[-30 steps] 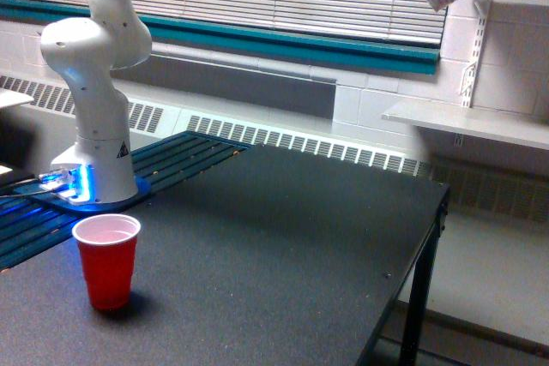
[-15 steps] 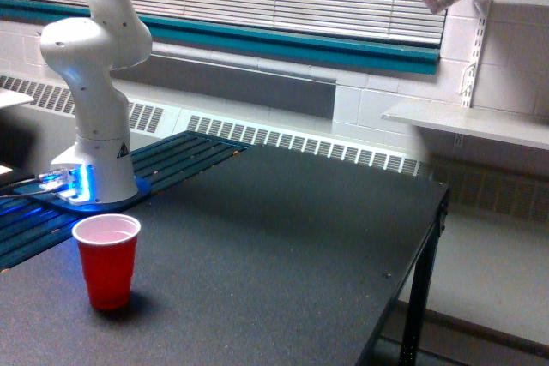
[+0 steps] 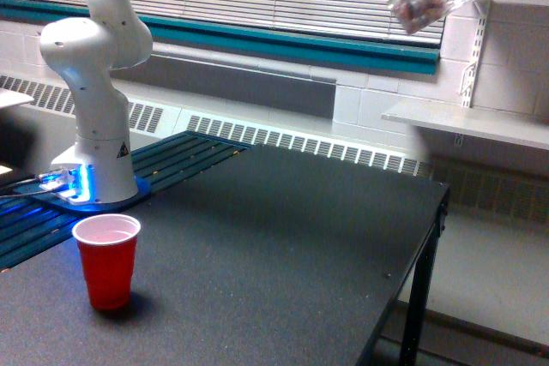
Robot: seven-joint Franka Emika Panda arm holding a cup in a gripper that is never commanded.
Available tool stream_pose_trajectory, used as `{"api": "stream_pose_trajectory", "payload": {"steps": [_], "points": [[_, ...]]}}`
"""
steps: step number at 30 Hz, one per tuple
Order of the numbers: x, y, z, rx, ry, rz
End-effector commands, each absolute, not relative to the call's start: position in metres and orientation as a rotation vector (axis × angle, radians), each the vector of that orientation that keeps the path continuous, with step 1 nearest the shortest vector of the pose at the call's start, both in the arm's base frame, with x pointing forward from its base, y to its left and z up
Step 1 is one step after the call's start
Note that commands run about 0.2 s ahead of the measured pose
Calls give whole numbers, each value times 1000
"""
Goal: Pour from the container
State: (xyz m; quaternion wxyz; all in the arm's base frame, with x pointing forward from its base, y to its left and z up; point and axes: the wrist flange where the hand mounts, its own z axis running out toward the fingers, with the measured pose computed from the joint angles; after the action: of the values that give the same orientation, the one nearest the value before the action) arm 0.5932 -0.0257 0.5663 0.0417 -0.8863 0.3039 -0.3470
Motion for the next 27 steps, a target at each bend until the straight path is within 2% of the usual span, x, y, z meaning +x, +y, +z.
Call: {"api": "stream_pose_trajectory", "payload": {"steps": [1, 27], "points": [[574, -47, 552, -2720, 1006, -1082], [474, -123, 458, -2794, 1306, -951]]}}
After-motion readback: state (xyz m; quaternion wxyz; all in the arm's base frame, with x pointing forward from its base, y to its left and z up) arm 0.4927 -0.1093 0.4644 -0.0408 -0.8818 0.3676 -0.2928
